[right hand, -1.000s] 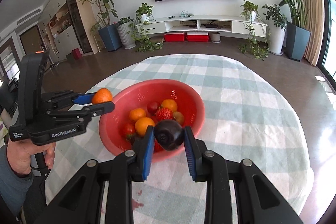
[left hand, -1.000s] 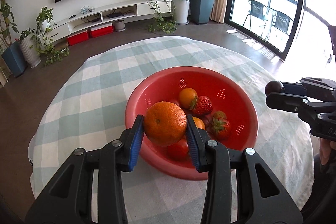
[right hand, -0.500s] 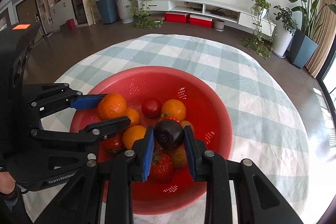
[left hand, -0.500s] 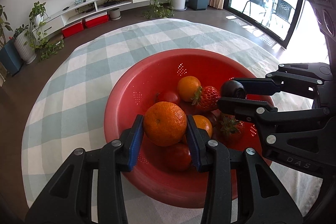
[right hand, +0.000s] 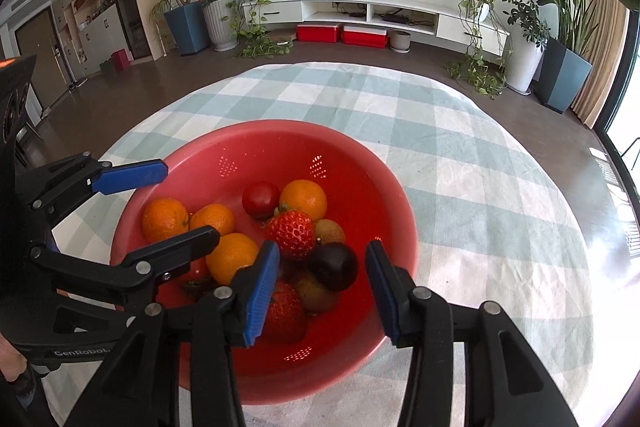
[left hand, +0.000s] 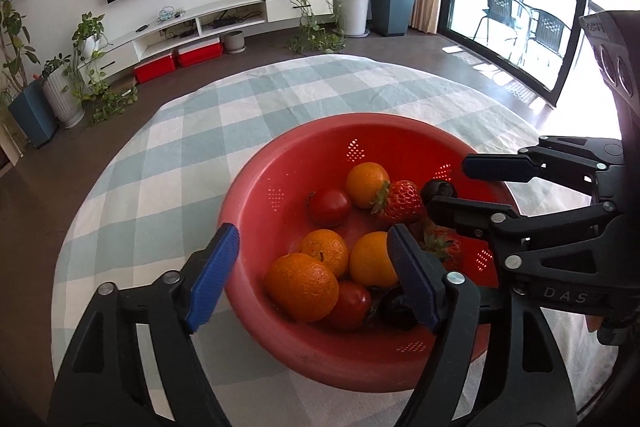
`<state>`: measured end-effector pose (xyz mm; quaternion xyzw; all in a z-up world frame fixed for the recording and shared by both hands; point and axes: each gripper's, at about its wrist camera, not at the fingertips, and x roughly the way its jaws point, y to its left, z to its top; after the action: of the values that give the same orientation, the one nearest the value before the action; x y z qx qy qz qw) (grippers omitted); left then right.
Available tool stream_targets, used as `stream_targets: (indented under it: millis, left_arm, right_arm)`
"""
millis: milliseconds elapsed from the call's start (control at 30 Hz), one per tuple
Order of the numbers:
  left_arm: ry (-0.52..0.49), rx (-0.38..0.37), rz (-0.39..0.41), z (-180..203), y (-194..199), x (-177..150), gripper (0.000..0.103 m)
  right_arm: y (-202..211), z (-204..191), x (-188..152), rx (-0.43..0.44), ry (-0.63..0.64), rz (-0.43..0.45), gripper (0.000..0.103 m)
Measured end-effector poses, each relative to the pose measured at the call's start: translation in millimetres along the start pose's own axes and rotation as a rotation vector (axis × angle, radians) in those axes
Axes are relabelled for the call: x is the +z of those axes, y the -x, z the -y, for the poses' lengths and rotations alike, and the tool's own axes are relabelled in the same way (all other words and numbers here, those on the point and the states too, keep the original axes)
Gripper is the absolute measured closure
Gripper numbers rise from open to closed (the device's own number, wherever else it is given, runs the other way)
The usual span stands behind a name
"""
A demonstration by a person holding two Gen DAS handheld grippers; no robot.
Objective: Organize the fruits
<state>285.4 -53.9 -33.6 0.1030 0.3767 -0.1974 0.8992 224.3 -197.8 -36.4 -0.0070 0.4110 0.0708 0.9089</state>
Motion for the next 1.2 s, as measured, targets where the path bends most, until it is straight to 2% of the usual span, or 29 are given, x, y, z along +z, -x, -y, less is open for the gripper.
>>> stream_targets:
  millis: [33,67,100,133,233,300,400,433,567,633,700,767,867,1100,1200]
  left_arm:
    - [0.018,0.014,0.017,-3,5,0,0.008]
    - [0.038,0.022,0.037,-6,12,-1,0.004]
    - [0.057,0.026,0.064,-9,22,-2,0.000]
    - [0.069,0.036,0.092,-11,32,-3,0.000]
    - [0.074,0.065,0.182,-9,68,-7,0.000]
    - [0.066,0.089,0.274,-4,99,-11,0.000]
    - [0.054,0.138,0.385,8,148,-18,0.000]
    - [0.065,0.166,0.406,11,162,-20,0.000]
    - [0.089,0.301,0.452,28,212,-33,0.000]
    - [0.096,0.349,0.438,36,231,-43,0.000]
    - [0.096,0.363,0.393,42,245,-51,0.000]
    - [0.101,0.345,0.347,46,254,-56,0.000]
    - [0.141,0.365,0.313,53,267,-69,0.000]
    - [0.188,0.354,0.159,75,259,-116,0.000]
    - [0.217,0.314,0.107,80,244,-132,0.000]
  right_arm:
    - [5,0,0,-0.003,-0.005,0.015,0.044]
    - [12,1,0,-0.009,-0.013,0.035,0.040]
    - [20,2,0,-0.014,-0.021,0.062,0.031]
    - [30,3,0,-0.018,-0.027,0.095,0.025]
    - [59,3,-3,-0.050,-0.027,0.182,0.017]
    - [82,3,-5,-0.063,-0.029,0.245,0.013]
    - [124,-1,-12,-0.080,-0.036,0.378,0.000]
    - [140,-3,-16,-0.084,-0.037,0.433,0.000]
    - [198,-14,-27,-0.136,-0.019,0.600,0.000]
    - [223,-20,-33,-0.154,-0.003,0.646,0.000]
    - [244,-24,-40,-0.151,-0.009,0.680,0.000]
    - [260,-24,-47,-0.126,-0.033,0.683,0.000]
    - [273,-23,-59,-0.115,-0.071,0.646,0.000]
    - [251,-24,-98,-0.145,-0.142,0.453,0.000]
    - [235,-23,-112,-0.155,-0.185,0.356,0.000]
